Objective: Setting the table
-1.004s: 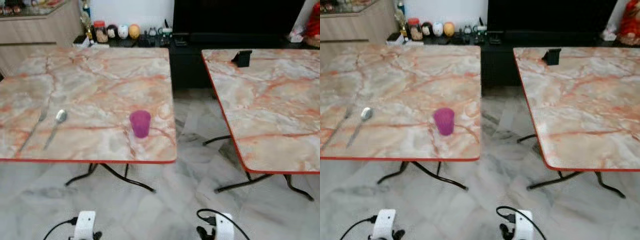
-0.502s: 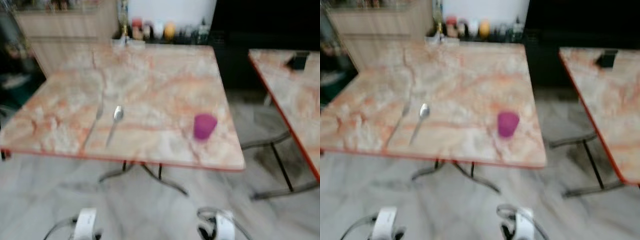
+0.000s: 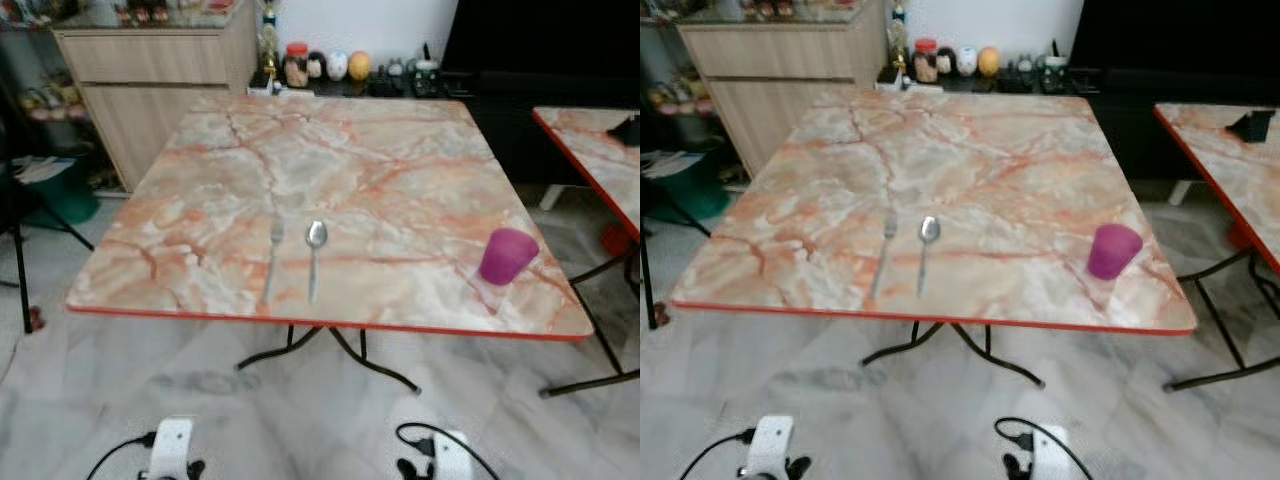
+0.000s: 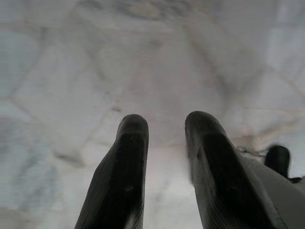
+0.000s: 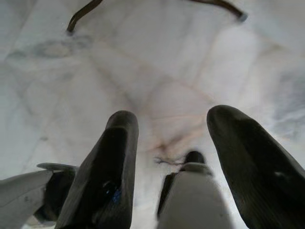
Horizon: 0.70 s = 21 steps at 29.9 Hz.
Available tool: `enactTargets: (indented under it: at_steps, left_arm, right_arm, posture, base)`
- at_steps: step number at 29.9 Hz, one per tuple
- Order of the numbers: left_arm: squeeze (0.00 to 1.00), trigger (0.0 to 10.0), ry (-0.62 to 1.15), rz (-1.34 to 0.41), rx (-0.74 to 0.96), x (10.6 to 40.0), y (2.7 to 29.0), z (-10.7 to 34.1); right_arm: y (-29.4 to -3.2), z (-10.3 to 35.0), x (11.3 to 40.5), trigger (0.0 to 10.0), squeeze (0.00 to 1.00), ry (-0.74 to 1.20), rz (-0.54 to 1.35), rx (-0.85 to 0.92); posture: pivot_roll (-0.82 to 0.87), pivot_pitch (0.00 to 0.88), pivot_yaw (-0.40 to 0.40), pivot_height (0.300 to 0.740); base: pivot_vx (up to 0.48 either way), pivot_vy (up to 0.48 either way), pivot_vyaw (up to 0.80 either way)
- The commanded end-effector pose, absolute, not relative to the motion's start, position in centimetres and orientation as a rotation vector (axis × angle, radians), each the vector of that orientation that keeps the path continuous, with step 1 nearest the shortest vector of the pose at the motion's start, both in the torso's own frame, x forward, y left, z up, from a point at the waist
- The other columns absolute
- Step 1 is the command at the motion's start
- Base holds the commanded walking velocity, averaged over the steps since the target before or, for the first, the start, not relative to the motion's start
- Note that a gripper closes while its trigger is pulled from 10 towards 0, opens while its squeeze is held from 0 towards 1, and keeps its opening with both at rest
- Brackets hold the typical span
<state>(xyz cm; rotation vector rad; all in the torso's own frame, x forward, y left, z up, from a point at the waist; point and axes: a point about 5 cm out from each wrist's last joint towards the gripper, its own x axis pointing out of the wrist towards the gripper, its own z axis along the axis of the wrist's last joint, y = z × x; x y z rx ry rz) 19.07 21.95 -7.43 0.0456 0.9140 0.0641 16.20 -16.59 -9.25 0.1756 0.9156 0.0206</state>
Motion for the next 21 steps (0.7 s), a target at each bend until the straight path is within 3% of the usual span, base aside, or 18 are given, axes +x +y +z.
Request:
enactTargets:
  at_steps: [1, 21]
  left_arm:
    - [0.0, 10.0, 0.92, 0.049, 0.037, 19.0, 21.25, -7.62]
    - [0.0, 10.0, 0.917, 0.045, 0.043, 19.06, 21.26, -7.58]
  right_arm:
    - [-17.6, -9.3, 15.88, 10.0, 0.0, 0.921, -0.008, 0.165]
    - [-17.32, -9.17, 16.21, 10.0, 0.0, 0.904, -0.014, 0.182]
  posture:
    - [-0.03, 0.0, 0.023, 0.74]
    - [-0.03, 0.0, 0.022, 0.74]
  base:
    - [0.0, 0.0, 0.0]
    - [0.0, 0.0, 0.0]
